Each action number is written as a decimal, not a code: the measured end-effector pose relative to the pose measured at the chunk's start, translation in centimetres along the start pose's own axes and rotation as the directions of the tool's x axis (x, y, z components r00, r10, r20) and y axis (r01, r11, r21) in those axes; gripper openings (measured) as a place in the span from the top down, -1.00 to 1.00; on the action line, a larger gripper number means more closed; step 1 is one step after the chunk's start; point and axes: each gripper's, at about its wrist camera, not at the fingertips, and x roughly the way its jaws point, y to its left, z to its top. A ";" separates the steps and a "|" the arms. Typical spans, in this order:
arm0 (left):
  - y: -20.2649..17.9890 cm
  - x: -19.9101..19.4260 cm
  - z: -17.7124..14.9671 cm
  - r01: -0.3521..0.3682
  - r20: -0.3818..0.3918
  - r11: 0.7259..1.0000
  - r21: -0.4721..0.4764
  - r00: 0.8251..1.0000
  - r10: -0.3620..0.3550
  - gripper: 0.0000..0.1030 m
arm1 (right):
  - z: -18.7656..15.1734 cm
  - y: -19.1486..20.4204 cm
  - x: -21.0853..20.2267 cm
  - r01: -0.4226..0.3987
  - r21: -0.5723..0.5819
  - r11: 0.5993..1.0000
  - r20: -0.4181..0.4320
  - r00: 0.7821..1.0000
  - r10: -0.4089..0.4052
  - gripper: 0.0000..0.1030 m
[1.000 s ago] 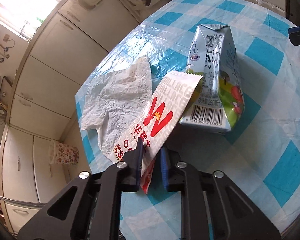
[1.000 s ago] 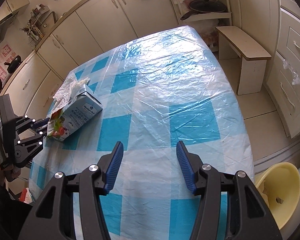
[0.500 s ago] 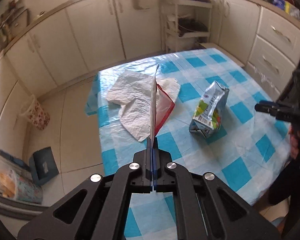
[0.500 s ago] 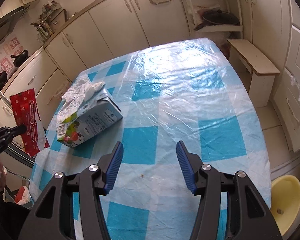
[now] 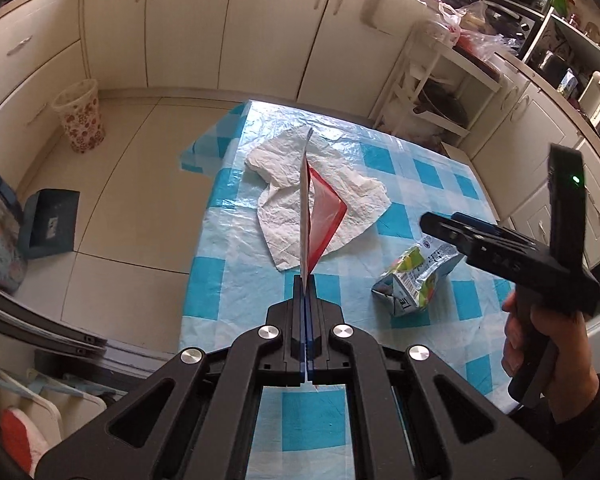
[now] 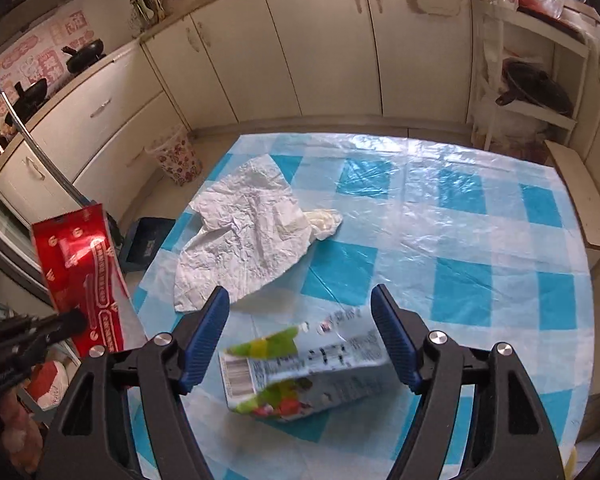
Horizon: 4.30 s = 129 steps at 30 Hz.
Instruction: Collect trash
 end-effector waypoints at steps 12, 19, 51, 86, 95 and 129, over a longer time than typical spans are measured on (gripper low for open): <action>1.8 -1.1 0.8 0.007 0.021 0.999 -0.035 1.000 -0.006 0.98 | 2.3 0.9 6.7 -0.107 0.199 0.974 -0.117 0.984 0.132 0.93; 1.9 -1.7 0.7 0.012 0.031 0.999 -0.042 0.999 -0.011 0.98 | 0.3 0.4 -1.8 -0.286 0.166 0.944 0.078 0.958 0.277 0.97; 7.0 -0.5 -0.4 -0.038 -0.078 0.988 -0.148 0.997 0.027 0.97 | 4.9 9.5 13.1 0.057 -0.272 0.961 -0.188 0.976 -0.112 0.32; -3.9 7.8 -3.6 -0.185 -0.189 0.973 0.139 0.959 0.210 0.99 | -13.9 -9.3 -13.6 -0.240 0.164 0.957 0.197 0.958 0.206 0.95; -7.5 0.7 -5.1 0.027 -0.035 0.984 0.174 0.999 -0.021 0.99 | -16.2 -9.9 -17.2 -0.193 0.141 0.971 0.253 0.955 0.153 0.95; -46.4 -2.7 -18.3 0.515 -0.202 0.671 0.533 0.848 -0.490 0.99 | -31.5 -31.6 -22.7 0.185 0.657 0.731 0.014 0.966 -0.257 0.93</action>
